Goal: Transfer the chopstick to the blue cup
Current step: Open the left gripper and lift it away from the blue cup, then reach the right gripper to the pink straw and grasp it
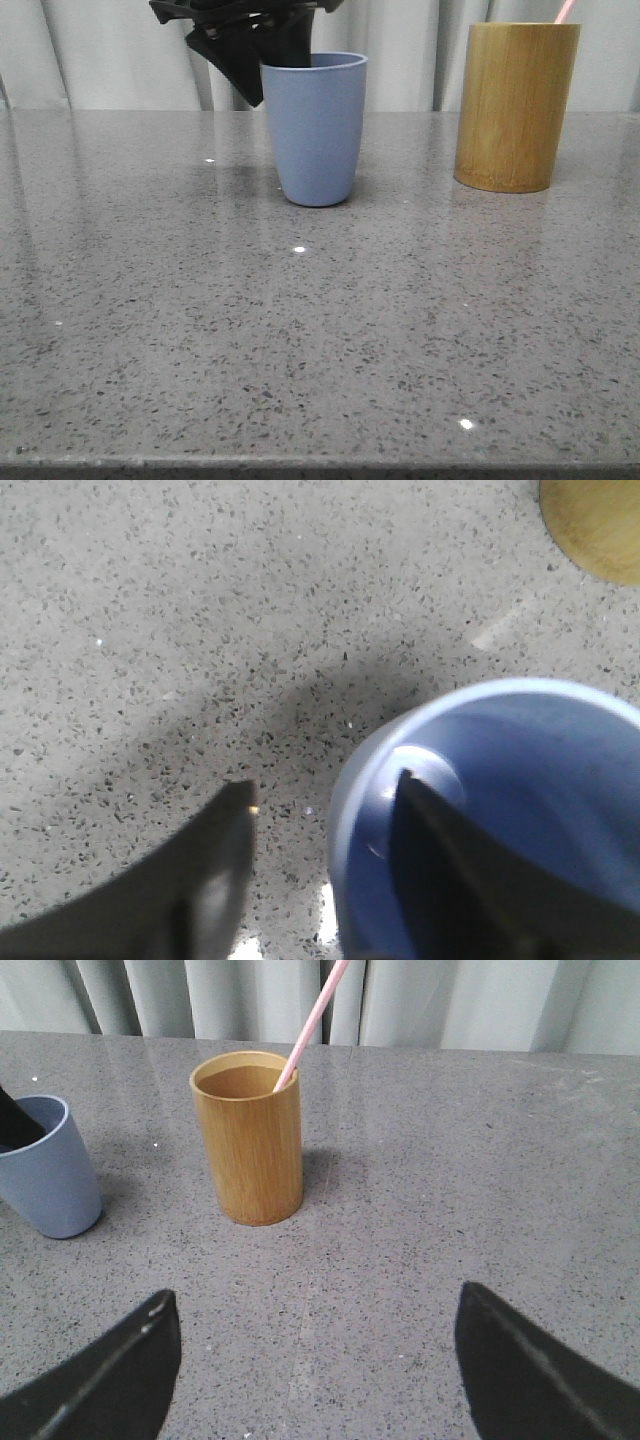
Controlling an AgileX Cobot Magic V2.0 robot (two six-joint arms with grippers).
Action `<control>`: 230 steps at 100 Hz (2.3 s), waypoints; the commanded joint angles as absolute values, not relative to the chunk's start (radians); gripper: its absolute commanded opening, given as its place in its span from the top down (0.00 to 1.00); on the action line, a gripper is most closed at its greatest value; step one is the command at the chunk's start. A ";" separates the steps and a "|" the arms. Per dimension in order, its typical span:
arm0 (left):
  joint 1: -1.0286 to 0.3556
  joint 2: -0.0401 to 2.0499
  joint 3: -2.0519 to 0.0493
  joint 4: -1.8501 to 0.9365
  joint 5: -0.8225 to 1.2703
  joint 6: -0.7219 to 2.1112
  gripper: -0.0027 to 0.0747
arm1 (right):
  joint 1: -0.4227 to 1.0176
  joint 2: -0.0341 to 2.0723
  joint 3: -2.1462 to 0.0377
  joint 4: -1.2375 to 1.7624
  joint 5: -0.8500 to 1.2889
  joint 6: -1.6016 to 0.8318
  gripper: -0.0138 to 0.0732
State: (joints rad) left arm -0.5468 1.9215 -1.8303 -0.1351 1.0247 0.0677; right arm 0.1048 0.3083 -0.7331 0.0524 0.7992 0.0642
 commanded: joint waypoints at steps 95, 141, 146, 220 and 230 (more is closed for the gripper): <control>-0.339 1.336 -1.522 -0.100 0.899 0.000 0.34 | 0.101 0.328 -0.756 0.051 0.724 0.056 0.19; -0.129 0.772 -0.904 -0.098 0.811 0.000 0.34 | 0.101 0.328 -0.756 0.051 0.704 0.056 0.19; -0.129 0.712 -0.857 -0.098 0.811 0.000 0.34 | 0.101 0.328 -0.756 0.051 0.704 0.056 0.19; -0.129 0.385 -0.715 -0.098 0.817 0.000 0.34 | 0.101 0.377 -0.756 0.055 0.470 0.056 0.19; -0.129 0.385 -0.715 -0.098 0.817 0.000 0.34 | 0.101 0.448 -0.756 0.055 0.340 0.056 0.19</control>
